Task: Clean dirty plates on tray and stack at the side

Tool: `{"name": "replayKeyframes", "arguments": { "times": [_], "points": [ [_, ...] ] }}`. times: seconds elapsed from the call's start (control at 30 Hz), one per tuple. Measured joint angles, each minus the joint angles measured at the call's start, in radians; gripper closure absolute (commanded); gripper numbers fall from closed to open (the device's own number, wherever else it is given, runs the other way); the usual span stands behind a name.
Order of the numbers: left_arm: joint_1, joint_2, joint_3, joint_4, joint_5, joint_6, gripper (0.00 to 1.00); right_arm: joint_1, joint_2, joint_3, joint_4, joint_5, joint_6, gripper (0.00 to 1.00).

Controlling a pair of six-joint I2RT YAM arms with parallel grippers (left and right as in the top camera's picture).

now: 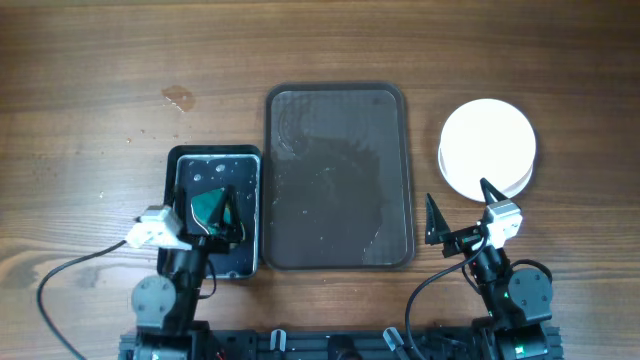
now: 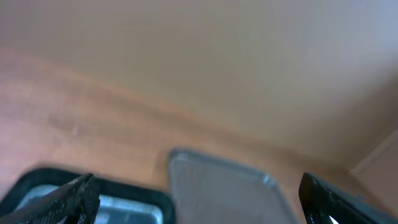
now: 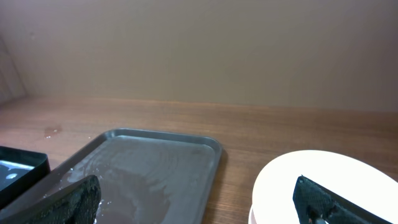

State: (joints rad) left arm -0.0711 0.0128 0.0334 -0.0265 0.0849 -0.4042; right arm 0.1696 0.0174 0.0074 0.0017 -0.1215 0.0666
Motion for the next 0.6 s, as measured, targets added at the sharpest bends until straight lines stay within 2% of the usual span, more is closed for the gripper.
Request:
{"name": "replayKeyframes", "arguments": {
  "times": [0.07, 0.6],
  "points": [
    [-0.003, 0.0, -0.025, -0.037, -0.01, 0.0, 0.0, 0.0, 0.0, 0.0, 0.0, 0.0, 0.0, 0.0],
    [-0.006, 0.001, -0.025, -0.037, -0.02, 0.0, 0.0, 0.0, 0.0, 0.0, 0.0, 0.0, 0.0, 0.0]
  ]
}}
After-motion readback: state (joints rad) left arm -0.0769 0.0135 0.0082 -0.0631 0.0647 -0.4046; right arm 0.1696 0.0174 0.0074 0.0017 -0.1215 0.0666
